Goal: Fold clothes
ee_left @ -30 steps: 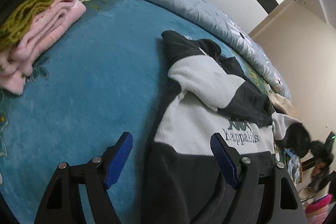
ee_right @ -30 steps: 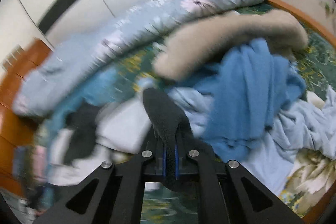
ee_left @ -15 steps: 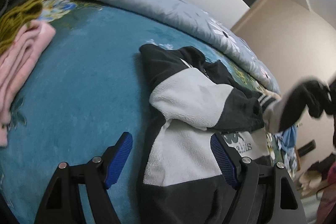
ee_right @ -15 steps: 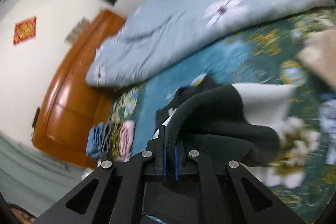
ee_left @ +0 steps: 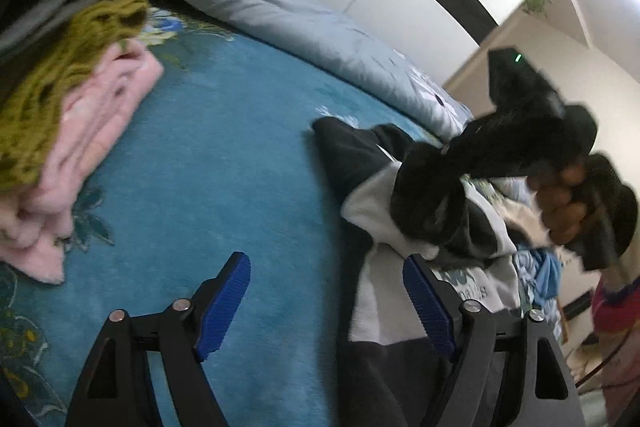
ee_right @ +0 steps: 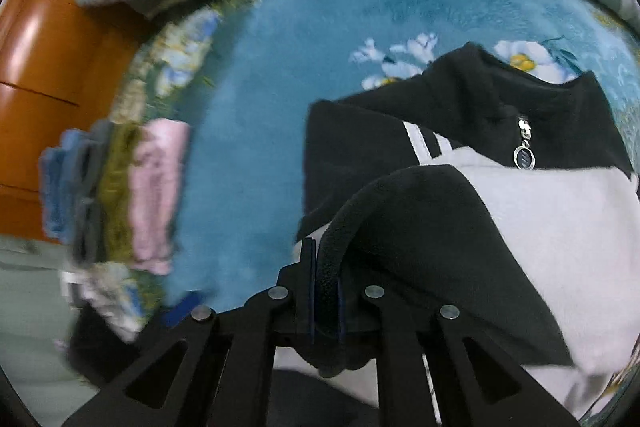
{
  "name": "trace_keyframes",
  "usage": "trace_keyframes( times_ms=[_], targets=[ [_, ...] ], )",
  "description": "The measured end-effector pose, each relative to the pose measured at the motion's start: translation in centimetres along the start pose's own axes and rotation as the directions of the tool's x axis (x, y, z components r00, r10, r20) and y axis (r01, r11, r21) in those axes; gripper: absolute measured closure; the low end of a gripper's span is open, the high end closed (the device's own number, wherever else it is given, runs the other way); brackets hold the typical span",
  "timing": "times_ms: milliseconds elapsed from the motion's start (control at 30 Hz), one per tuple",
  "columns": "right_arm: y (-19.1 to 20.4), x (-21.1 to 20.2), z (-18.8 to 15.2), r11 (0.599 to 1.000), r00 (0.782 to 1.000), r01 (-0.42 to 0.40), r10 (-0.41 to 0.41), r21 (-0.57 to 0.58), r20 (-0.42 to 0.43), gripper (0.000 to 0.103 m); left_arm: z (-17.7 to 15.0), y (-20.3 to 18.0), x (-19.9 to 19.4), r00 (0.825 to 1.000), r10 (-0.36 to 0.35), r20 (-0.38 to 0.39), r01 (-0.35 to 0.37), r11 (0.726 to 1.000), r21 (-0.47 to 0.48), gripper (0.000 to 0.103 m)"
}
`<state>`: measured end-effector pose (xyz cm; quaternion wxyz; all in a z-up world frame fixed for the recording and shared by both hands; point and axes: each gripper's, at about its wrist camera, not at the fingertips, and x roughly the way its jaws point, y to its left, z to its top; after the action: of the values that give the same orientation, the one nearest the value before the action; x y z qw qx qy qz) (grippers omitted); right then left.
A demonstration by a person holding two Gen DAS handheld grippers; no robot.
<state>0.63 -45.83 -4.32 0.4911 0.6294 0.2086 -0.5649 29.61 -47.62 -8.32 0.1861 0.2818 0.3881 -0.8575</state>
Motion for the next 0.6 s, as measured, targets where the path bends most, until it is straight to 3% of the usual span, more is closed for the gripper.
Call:
trace_keyframes(
  times_ms=[67, 133, 233, 333, 400, 500, 600],
  targets=[
    [0.3, 0.3, -0.2, 1.0, 1.0, -0.016, 0.016, -0.017, 0.002, 0.081, 0.1, 0.6, 0.3, 1.0, -0.017, -0.012, 0.017, 0.999, -0.029, 0.02],
    [0.5, -0.4, -0.7, 0.997, 0.998, -0.057, 0.057, -0.046, 0.017, 0.054, 0.0, 0.6, 0.7, 0.999, -0.035, -0.024, 0.034, 0.999, -0.039, 0.02],
    [0.6, -3.1, -2.1, 0.982, 0.986, -0.152, 0.159, -0.113, 0.057, 0.048, -0.2, -0.1, 1.2, 0.996, -0.08, -0.039, 0.079, 0.996, -0.035, 0.02],
    [-1.7, -7.5, -4.4, 0.974, 0.967, -0.173, 0.196, -0.144, 0.163, 0.043, 0.3, -1.1, 2.0, 0.98, -0.19, -0.056, 0.186, 0.98, -0.074, 0.02],
    [-5.1, -10.0, -6.2, 0.982, 0.957, -0.15, 0.173, -0.111, 0.234, 0.042, 0.7, -2.5, 2.9, 0.969, -0.233, -0.081, 0.227, 0.971, -0.077, 0.019],
    [-11.3, -12.2, -9.8, 0.995, 0.946, -0.096, 0.098, -0.021, 0.309, 0.042, 2.3, -4.9, 5.0, 0.975, -0.185, -0.122, 0.183, 0.983, -0.026, 0.019],
    [-17.3, -13.6, -14.0, 0.988, 0.939, -0.114, 0.071, 0.109, 0.337, 0.042, 4.0, -6.5, 7.5, 0.974, -0.163, -0.159, 0.163, 0.987, -0.015, 0.021]
  ],
)
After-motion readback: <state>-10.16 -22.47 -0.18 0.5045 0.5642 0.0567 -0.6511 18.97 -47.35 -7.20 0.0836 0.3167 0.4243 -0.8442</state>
